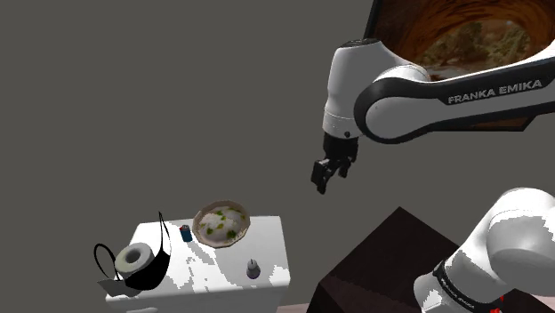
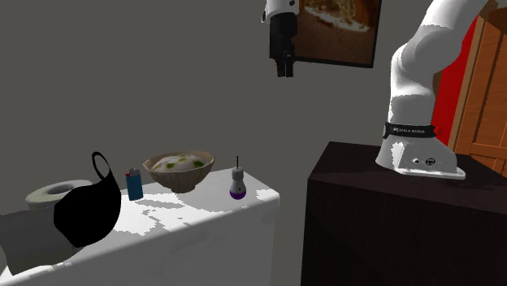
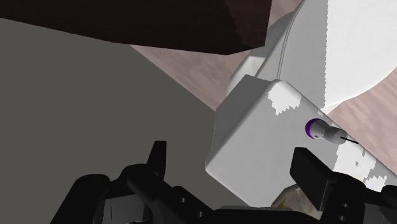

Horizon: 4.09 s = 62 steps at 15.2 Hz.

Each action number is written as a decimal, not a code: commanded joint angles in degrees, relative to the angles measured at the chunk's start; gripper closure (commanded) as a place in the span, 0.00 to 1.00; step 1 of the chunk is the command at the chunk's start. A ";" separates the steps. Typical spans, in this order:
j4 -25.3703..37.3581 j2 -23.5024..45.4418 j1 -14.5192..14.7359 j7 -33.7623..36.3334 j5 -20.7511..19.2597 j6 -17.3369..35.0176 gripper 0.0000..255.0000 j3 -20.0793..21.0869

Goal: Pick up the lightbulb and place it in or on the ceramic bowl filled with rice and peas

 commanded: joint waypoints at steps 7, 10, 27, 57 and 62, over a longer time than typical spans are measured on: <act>4.24 15.74 1.25 8.58 -1.56 10.48 0.00 6.85; 7.14 22.48 1.84 12.57 -3.95 13.60 0.00 8.86; 23.66 52.25 10.67 28.82 -18.71 22.58 0.00 8.17; 23.55 47.57 9.39 27.32 -16.06 18.39 1.00 9.86; 24.12 44.79 8.72 26.32 -14.38 15.31 1.00 10.72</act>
